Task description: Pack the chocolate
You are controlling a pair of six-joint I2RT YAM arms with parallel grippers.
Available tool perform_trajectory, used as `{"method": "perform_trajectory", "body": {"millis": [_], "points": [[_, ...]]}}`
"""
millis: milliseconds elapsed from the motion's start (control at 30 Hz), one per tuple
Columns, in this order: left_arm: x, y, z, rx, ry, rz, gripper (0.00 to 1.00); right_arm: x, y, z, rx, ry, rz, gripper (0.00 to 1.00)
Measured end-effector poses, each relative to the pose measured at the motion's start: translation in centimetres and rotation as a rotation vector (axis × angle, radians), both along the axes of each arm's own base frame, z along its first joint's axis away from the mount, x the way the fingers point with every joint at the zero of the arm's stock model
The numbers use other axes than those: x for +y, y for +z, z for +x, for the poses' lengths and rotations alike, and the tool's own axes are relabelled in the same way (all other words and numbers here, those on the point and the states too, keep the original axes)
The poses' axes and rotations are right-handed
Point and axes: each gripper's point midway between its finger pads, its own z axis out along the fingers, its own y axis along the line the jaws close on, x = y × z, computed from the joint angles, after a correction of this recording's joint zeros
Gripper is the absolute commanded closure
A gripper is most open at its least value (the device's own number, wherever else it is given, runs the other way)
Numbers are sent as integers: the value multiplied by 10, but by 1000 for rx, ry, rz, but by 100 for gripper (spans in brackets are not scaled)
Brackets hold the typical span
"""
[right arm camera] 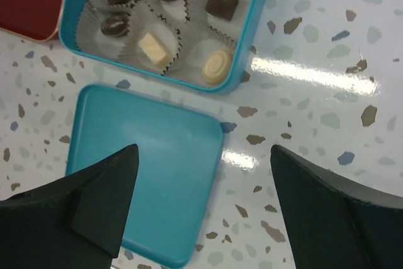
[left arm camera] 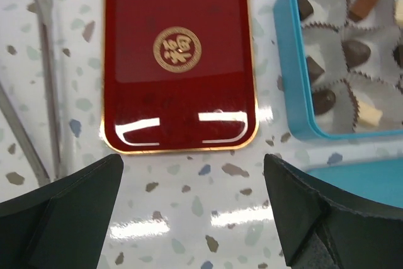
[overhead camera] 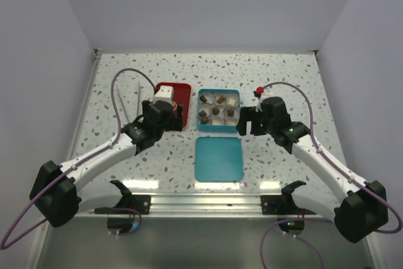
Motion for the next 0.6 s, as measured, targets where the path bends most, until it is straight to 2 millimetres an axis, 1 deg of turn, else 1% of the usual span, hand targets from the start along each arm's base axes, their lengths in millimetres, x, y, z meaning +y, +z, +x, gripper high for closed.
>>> {"method": "perform_trajectory", "body": {"millis": [33, 100, 133, 267, 333, 400, 500, 600], "points": [[-8, -7, -8, 16, -18, -5, 0, 0, -6, -4, 22, -8, -11, 19], [-24, -21, -24, 45, -67, -11, 0, -3, -15, -10, 52, -29, -25, 25], [-32, -28, -33, 60, -90, -19, 0, -4, -19, -12, 64, -39, -32, 33], [-61, -54, -67, 127, -188, -35, 0, -6, -37, -23, 116, -65, -48, 46], [-72, -63, -77, 152, -215, -39, 0, -4, -48, -30, 150, -70, -61, 51], [-81, -68, -84, 166, -238, -45, 0, -1, -60, -37, 185, -66, -79, 52], [-96, -74, -92, 183, -269, -68, 0, 3, -76, -47, 230, -56, -111, 54], [-106, -77, -96, 194, -287, -93, 0, 5, -88, -55, 268, -51, -132, 58]]}}
